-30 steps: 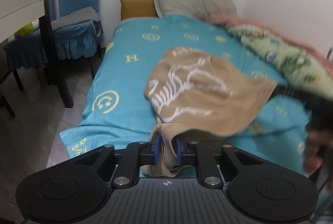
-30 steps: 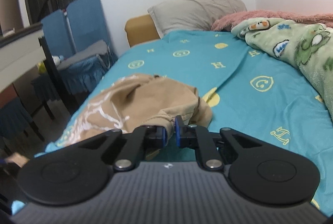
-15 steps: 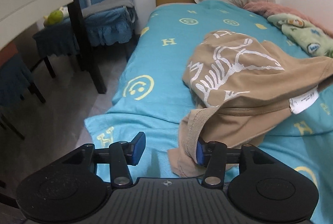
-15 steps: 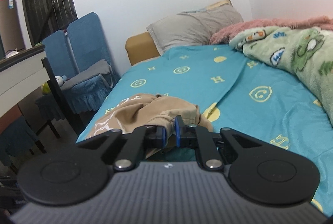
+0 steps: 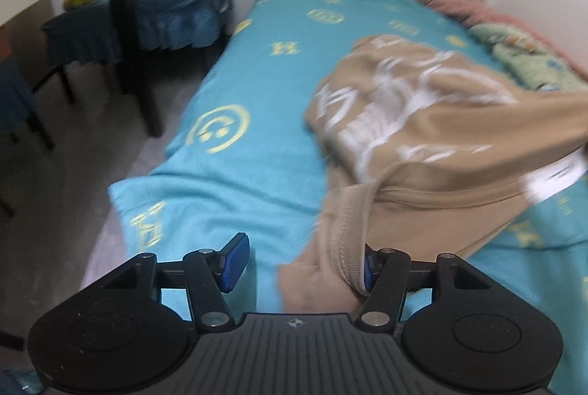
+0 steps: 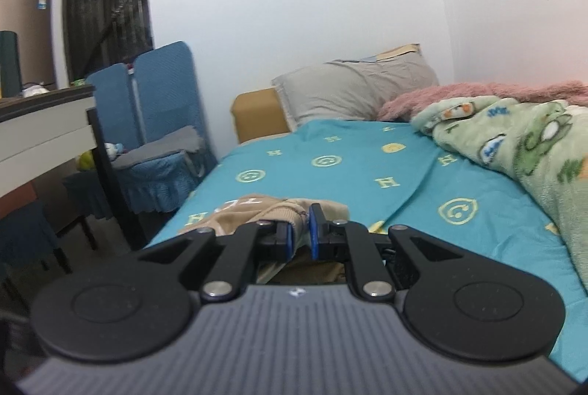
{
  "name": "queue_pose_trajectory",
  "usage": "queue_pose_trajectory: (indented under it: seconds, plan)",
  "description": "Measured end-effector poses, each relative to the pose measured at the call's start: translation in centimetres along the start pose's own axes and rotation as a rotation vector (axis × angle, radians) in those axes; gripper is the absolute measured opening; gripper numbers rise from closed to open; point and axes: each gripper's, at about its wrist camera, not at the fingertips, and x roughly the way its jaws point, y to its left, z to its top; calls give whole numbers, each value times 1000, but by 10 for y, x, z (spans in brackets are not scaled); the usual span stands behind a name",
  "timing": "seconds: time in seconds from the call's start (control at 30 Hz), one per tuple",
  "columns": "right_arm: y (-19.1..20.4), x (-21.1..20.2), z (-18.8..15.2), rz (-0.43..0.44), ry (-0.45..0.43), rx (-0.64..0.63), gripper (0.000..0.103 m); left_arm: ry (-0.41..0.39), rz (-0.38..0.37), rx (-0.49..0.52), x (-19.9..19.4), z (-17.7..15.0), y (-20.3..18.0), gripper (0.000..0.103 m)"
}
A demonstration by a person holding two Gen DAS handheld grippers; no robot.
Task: Fold clothes
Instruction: 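Grasp another edge of the tan T-shirt with the right gripper, then lift the T-shirt with both grippers and shake it out above the bed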
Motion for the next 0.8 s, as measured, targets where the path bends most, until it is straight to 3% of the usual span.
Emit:
queue_pose_trajectory:
  seconds: [0.07, 0.13, 0.2, 0.27, 0.37, 0.47, 0.63, 0.8]
  plan:
    - [-1, 5, -4, -47, 17, -17, 15, -25, 48, 4, -7, -2, 2, 60]
    - [-1, 12, -8, -109, 39, -43, 30, -93, 119, 10, -20, 0, 4, 60]
    - [-1, 18, -12, -174, 58, -67, 60, -185, 164, -44, -35, 4, 10, 60]
    - [-6, 20, -15, -196, 69, -63, 68, -273, 187, -117, -50, 9, 18, 61]
    - [-9, 14, -13, -163, 56, -24, 70, -409, 203, -159, -81, 15, 22, 61]
    - [2, -7, 6, -136, -25, -41, 70, -540, 207, -199, -117, 24, 24, 61]
    - [18, -54, 88, -71, -182, -12, 70, -728, 177, -232, -196, 55, 22, 61]
    - [34, -119, 186, -12, -343, -16, 70, -894, 140, -218, -301, 97, 14, 61]
